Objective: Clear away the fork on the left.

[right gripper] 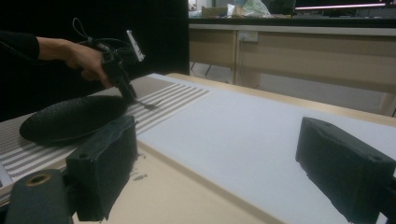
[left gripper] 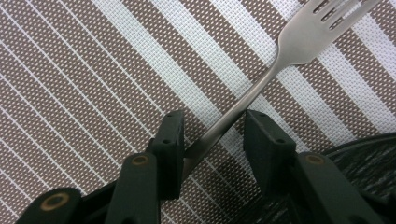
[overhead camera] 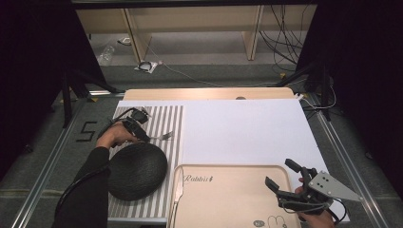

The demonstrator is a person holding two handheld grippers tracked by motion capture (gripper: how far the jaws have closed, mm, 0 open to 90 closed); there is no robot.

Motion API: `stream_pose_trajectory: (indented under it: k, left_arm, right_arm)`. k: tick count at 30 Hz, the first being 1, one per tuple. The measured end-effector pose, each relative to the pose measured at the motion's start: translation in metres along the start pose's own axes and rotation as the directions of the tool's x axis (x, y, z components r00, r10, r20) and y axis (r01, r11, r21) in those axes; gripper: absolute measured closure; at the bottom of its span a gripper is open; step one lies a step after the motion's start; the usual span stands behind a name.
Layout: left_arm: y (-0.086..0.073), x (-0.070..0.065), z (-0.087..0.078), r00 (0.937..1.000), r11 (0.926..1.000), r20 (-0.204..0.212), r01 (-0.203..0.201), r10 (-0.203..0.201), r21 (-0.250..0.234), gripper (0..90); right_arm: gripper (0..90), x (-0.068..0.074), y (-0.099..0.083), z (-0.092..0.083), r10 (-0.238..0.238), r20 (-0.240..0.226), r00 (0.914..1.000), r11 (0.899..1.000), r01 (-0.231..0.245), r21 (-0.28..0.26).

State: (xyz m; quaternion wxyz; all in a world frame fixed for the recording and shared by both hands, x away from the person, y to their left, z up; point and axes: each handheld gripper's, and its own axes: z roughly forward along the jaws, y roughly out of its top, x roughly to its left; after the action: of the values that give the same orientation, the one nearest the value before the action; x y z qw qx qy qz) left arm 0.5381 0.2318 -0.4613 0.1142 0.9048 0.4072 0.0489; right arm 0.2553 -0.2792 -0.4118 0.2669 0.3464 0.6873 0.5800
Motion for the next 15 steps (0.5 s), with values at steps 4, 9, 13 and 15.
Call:
stream_pose_trajectory:
  k: [4,9,13,15]
  left_arm:
    - [-0.0013,0.0015,-0.0007,1.0,1.0,-0.005,0.004,-0.004,0.002,66.8]
    - [-0.0031,0.0023,-0.0011,1.0,1.0,0.005,0.008,-0.008,-0.006,68.9]
    - [-0.0038,0.0026,-0.0014,0.9999,0.9999,0.002,0.012,-0.012,-0.008,76.3]
    - [-0.004,0.0022,-0.0013,1.0,0.9999,-0.006,0.007,-0.007,-0.009,77.9]
  right_arm:
    - [13.5,-0.0001,0.0001,-0.0003,0.004,0.001,1.0,1.0,-0.004,0.001]
    - [13.5,0.0001,0.0,0.0,0.0,0.0,1.0,1.0,0.0,0.0]
    - [13.5,0.0001,0.0001,-0.0002,0.002,0.0,1.0,1.0,-0.002,0.001]
    - [13.5,0.0,0.0,0.0,0.001,0.0,1.0,1.0,-0.001,0.0]
